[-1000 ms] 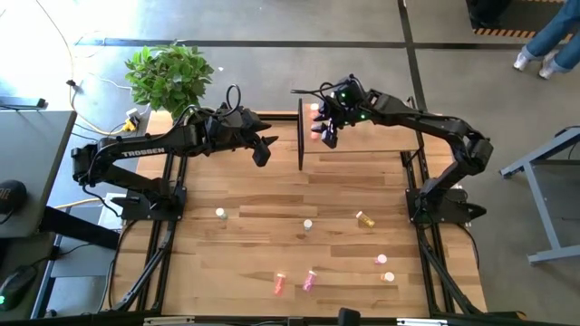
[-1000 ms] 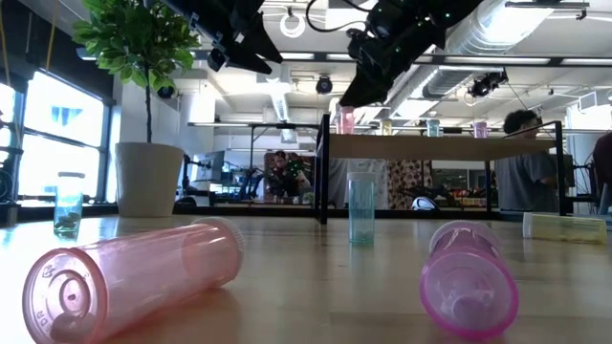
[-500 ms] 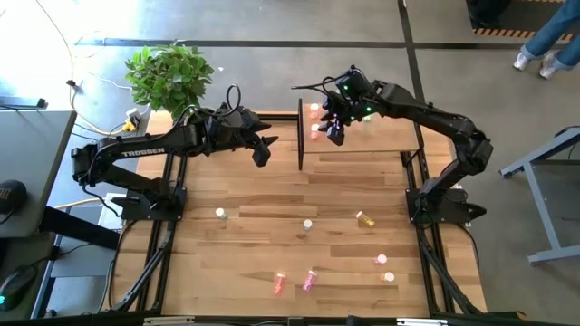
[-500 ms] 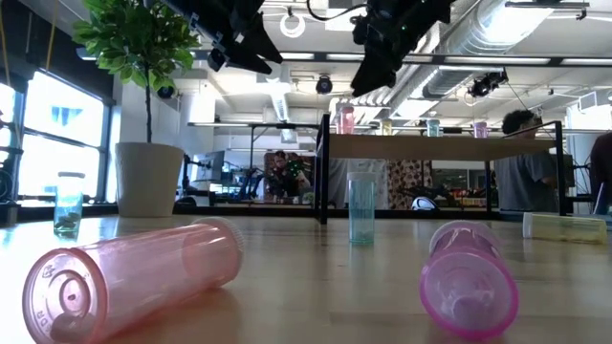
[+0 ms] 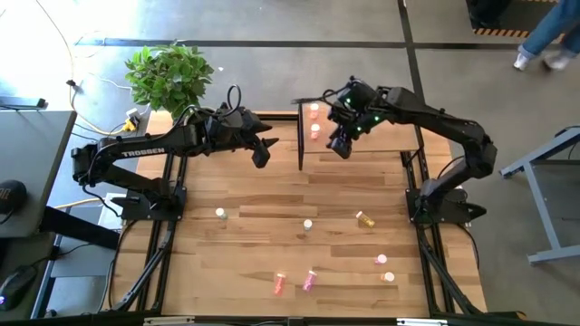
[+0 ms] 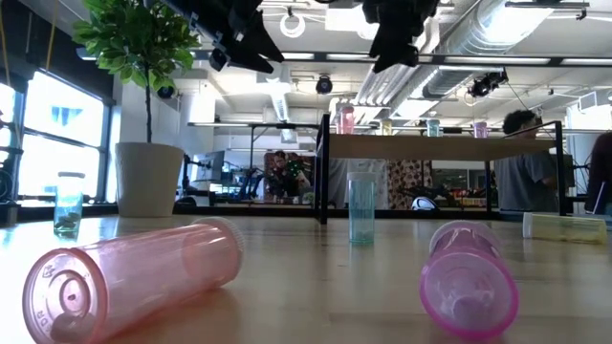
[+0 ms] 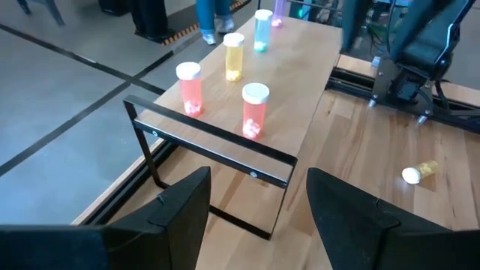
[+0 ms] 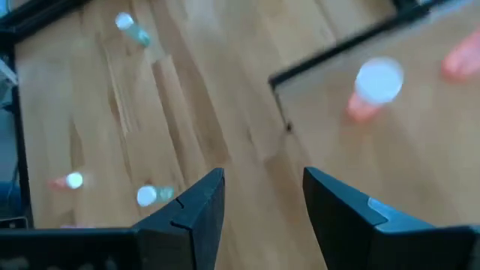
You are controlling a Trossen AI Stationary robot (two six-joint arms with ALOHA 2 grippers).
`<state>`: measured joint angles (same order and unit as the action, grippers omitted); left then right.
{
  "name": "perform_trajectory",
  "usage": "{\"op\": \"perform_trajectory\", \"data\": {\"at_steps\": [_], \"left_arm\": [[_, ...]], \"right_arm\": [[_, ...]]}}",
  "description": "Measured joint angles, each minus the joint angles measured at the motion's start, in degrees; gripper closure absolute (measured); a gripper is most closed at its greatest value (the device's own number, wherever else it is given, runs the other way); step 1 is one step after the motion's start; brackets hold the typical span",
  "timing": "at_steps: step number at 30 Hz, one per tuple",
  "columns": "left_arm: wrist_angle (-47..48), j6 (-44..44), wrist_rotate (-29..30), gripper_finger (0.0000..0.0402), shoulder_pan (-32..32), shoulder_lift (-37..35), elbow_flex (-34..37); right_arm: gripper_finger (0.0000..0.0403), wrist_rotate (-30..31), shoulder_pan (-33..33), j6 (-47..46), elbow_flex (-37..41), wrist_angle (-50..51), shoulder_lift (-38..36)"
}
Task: Pick and place medicine bottles onto shelf by color
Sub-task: Put the bottom yellow pill bottle on the shelf aligned with the other yellow pill bottle
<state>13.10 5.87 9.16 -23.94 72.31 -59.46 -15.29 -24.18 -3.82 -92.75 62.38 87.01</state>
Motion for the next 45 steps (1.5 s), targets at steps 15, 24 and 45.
{"op": "perform_trajectory", "data": {"at_steps": [15,24,45], "left_arm": [[3.4,-0.1,-0.2,0.0190,4.0,0.0,0.0],[3.9,-0.5,-0.3,0.0190,5.8,0.0,0.0],[3.8,5.0,-4.3,0.0190,6.0,0.0,0.0]], "right_arm": [[0.0231,11.6,19.2,-19.0,1.9,9.2,-0.3],[0.0231,13.2,30.8,-33.6,10.7,9.7,-0.6],[0.0231,13.7,60.5,-57.3,12.1,22.0,-2.8]]}}
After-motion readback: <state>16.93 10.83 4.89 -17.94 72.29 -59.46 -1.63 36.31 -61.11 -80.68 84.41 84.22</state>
